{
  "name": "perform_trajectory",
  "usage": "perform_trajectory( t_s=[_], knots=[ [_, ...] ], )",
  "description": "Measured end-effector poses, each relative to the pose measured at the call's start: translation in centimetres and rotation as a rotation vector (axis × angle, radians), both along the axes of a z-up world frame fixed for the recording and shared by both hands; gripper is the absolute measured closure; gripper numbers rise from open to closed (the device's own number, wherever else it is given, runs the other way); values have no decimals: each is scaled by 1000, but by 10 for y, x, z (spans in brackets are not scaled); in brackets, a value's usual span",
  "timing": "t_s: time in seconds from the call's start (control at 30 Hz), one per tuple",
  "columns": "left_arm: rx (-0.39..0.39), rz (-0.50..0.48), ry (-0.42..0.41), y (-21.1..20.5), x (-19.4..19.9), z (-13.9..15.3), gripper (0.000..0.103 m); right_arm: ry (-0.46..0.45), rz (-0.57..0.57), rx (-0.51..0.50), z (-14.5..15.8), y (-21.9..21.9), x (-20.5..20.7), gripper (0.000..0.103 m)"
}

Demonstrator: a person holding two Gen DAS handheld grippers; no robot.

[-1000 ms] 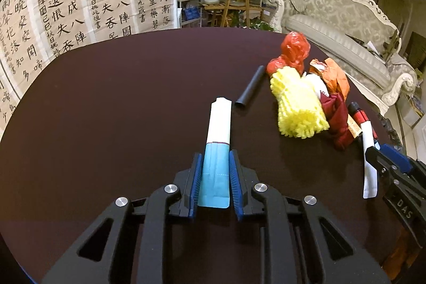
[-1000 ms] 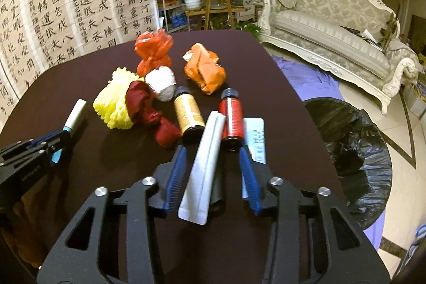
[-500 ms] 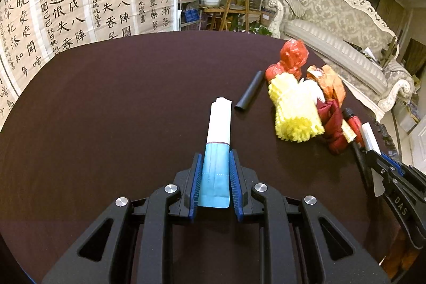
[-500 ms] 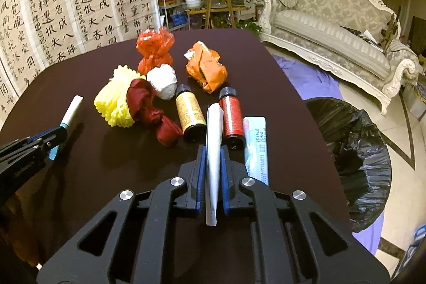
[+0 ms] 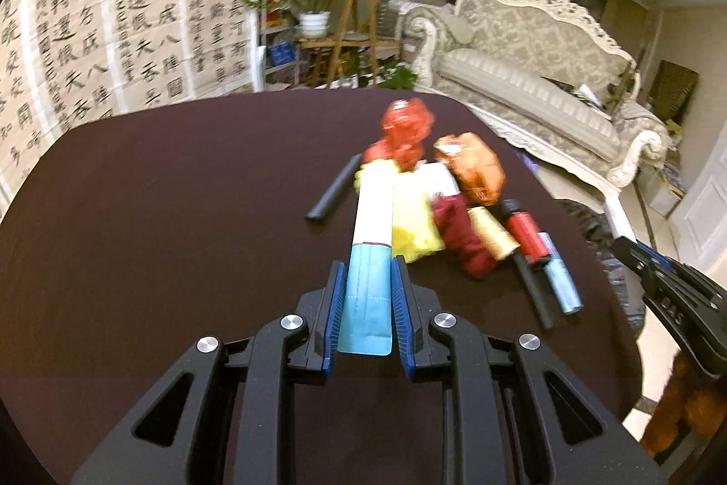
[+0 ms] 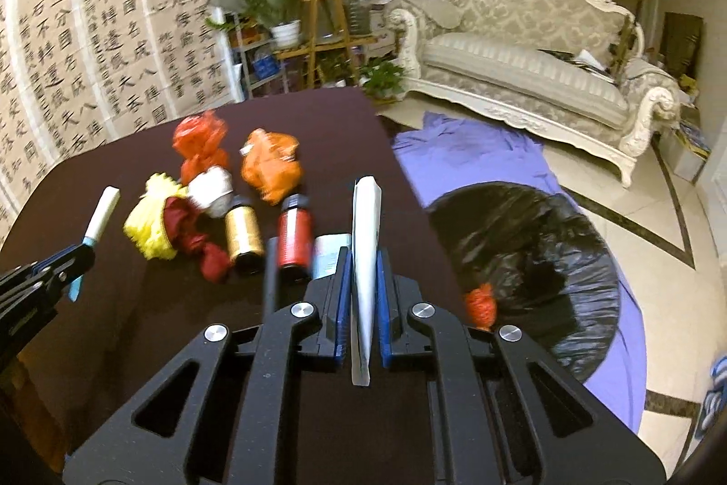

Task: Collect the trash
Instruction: 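Carry both held tubes over the black trash bin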

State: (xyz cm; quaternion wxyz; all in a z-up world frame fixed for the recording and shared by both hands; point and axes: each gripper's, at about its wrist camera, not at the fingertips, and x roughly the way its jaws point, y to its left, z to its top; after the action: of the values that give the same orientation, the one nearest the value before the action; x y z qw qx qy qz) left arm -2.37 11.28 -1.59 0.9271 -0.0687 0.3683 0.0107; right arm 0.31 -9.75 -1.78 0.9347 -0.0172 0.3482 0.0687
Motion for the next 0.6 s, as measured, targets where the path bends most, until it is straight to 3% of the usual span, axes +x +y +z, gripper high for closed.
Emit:
perform_trajectory(
  t_s=[0.6],
  knots=[
    [1, -260, -78, -125, 41, 16, 81, -43, -215, 7, -3, -92, 22, 93]
  ],
)
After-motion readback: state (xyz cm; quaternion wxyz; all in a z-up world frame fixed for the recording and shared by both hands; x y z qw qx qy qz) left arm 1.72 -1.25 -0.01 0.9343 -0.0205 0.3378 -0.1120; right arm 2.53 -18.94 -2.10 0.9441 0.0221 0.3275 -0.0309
